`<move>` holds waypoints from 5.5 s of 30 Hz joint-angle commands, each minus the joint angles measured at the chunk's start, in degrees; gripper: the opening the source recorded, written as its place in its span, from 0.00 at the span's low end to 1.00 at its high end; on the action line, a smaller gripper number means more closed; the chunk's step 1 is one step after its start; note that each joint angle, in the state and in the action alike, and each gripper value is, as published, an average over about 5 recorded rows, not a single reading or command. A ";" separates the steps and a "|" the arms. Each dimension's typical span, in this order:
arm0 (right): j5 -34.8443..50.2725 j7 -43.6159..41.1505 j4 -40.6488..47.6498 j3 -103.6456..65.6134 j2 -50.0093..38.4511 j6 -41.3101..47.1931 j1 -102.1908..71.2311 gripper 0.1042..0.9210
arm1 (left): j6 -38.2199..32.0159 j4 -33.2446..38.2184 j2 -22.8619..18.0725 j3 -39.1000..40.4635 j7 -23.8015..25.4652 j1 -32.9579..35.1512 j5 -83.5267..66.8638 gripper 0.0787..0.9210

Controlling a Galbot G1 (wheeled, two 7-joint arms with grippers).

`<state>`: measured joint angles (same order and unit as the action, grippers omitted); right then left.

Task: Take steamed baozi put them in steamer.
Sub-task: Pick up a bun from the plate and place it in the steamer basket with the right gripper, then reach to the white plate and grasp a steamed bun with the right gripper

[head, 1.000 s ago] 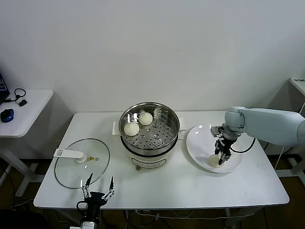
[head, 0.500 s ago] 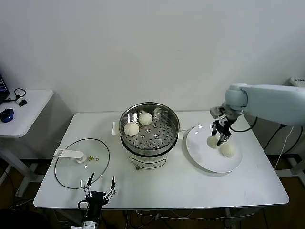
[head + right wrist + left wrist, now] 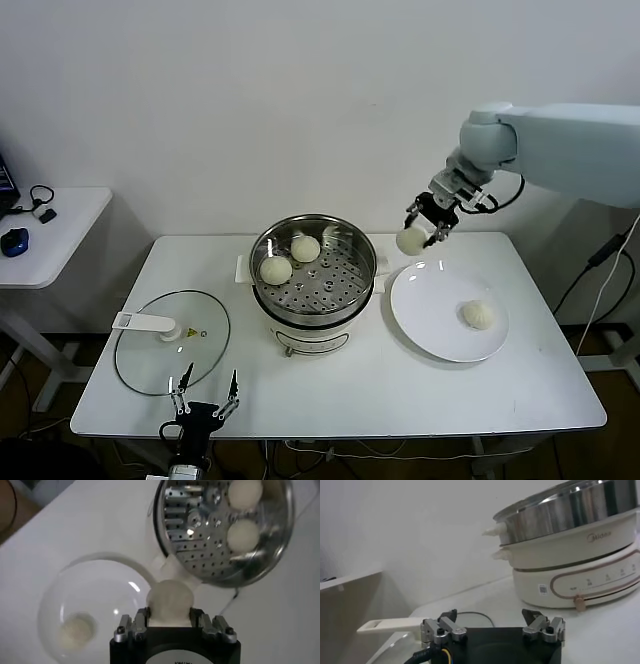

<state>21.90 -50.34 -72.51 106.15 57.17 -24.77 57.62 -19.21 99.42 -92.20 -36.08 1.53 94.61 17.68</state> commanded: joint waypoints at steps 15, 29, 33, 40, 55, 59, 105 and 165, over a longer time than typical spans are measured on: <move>-12.52 11.40 4.71 -4.78 17.33 -24.52 -8.42 0.55 | 0.05 0.25 -2.80 0.75 0.06 -0.13 0.21 0.88; -12.57 10.47 11.86 -2.77 25.30 -25.23 -12.16 0.56 | -0.05 0.09 -2.80 0.82 0.17 -0.23 -0.28 0.88; -12.40 10.05 12.21 -1.60 26.13 -25.23 -12.09 0.56 | 0.08 0.06 -2.80 0.89 0.28 -0.39 -0.63 0.88; -11.34 9.52 12.53 -0.58 27.48 -25.23 -12.07 0.56 | 0.00 -0.26 -2.80 1.02 0.29 -0.53 -0.79 0.88; -9.50 8.31 12.11 0.29 28.28 -25.23 -11.87 0.64 | -0.17 -0.34 -2.80 0.89 0.29 -0.59 -0.99 0.88; -9.22 8.24 12.19 0.18 28.27 -25.23 -11.95 0.74 | -0.11 -0.49 -2.80 0.95 0.29 -0.78 -0.94 0.88; 24.97 -13.34 0.22 23.25 6.07 18.32 5.46 0.88 | 0.04 -1.30 -2.80 1.54 0.37 -0.77 -0.49 0.88; 4.97 -10.86 29.23 -5.56 -3.20 20.66 -32.94 0.88 | -0.34 -2.78 -2.79 -0.19 0.11 -0.22 -0.37 0.88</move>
<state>29.78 -61.51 -47.29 106.30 54.01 -4.08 29.68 -19.52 96.48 -92.20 -36.29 1.68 94.30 17.21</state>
